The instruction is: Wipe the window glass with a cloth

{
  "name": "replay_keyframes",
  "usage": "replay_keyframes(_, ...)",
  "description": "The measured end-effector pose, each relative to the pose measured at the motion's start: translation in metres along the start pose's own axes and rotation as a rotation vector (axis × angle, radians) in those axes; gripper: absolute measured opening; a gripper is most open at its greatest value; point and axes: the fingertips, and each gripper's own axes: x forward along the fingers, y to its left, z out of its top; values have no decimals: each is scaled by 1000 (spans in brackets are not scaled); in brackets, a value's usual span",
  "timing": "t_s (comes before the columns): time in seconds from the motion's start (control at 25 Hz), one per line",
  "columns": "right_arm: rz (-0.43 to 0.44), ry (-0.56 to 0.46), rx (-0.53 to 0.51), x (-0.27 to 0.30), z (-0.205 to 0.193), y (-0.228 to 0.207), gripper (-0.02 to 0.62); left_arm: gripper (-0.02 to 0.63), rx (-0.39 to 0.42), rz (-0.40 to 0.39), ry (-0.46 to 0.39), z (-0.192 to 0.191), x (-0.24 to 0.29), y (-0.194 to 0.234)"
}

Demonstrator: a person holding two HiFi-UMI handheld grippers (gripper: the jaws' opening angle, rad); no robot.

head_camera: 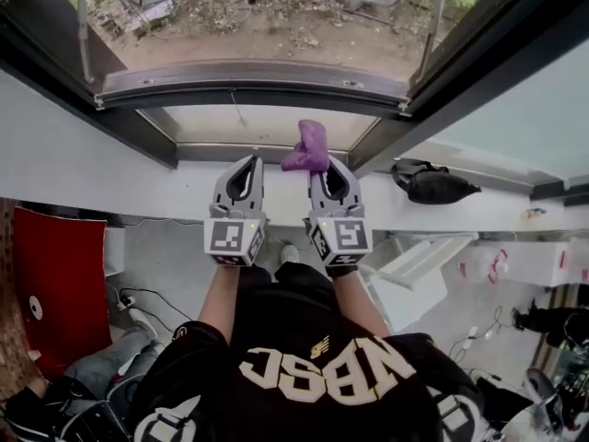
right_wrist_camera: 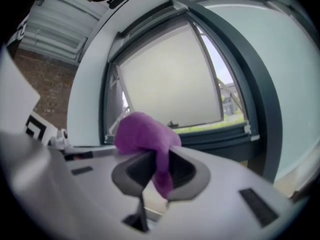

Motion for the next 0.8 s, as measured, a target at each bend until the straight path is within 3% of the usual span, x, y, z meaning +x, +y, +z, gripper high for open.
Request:
replay_keyframes(0.36,-38,-31,-13,-7,21,16,72,18,14,-141,-73,40,-2,-23)
replay_keyframes(0.8,-38,-28,-52,13,25,27,72,18,37,-119,-92,53,-2,13)
